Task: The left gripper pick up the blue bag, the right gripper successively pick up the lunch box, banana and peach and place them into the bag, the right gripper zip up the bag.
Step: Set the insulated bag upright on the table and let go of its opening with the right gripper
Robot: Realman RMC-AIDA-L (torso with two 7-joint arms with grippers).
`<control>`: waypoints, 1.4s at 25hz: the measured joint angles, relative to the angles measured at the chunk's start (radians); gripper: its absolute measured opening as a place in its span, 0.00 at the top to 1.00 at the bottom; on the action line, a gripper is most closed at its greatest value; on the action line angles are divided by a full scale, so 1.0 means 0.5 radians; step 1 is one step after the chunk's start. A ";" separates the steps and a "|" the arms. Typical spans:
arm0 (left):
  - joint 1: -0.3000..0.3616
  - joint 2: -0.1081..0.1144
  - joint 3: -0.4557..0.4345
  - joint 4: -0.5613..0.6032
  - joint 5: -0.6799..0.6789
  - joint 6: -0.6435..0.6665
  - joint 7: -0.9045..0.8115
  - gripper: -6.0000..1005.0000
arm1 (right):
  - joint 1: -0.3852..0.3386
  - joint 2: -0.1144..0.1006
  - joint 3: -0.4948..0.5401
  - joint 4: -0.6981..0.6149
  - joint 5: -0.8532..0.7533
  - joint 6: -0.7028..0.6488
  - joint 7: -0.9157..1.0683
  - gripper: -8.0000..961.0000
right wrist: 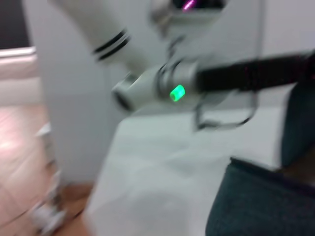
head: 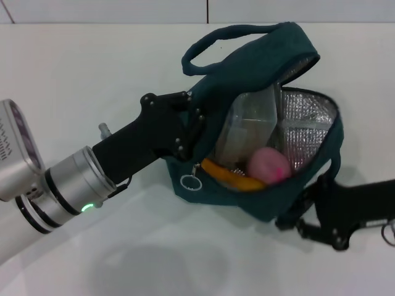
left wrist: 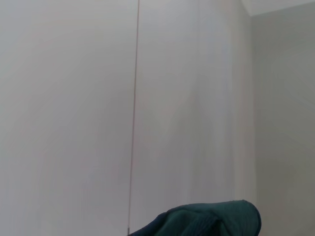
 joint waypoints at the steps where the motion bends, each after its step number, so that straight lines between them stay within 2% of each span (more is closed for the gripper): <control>1: 0.005 0.000 0.000 0.000 -0.007 0.000 0.004 0.82 | -0.030 -0.003 0.046 -0.005 0.051 0.003 -0.039 0.84; 7: 0.026 0.000 0.017 0.000 0.002 0.004 0.058 0.82 | -0.170 -0.004 0.381 0.021 0.287 -0.006 -0.238 0.88; 14: 0.069 -0.001 0.021 0.063 0.141 0.027 0.310 0.82 | -0.161 -0.009 0.722 0.153 0.422 0.009 -0.225 0.90; 18: 0.076 -0.006 0.022 0.099 0.318 0.031 0.505 0.82 | -0.081 -0.036 0.724 0.112 0.392 -0.007 -0.086 0.90; 20: 0.089 -0.009 0.022 0.132 0.382 0.027 0.583 0.81 | -0.001 -0.072 0.717 0.086 0.329 -0.012 0.048 0.90; 23: 0.116 -0.012 0.016 0.160 0.393 0.021 0.629 0.81 | 0.033 -0.089 0.703 0.077 0.304 -0.022 0.084 0.90; 29: 0.197 -0.017 0.004 0.224 0.304 0.004 0.641 0.81 | 0.002 -0.077 0.672 0.011 0.286 -0.084 0.068 0.90; 35: 0.208 -0.015 0.019 0.232 0.312 -0.001 0.633 0.81 | -0.020 -0.072 0.679 0.003 0.285 -0.084 0.065 0.91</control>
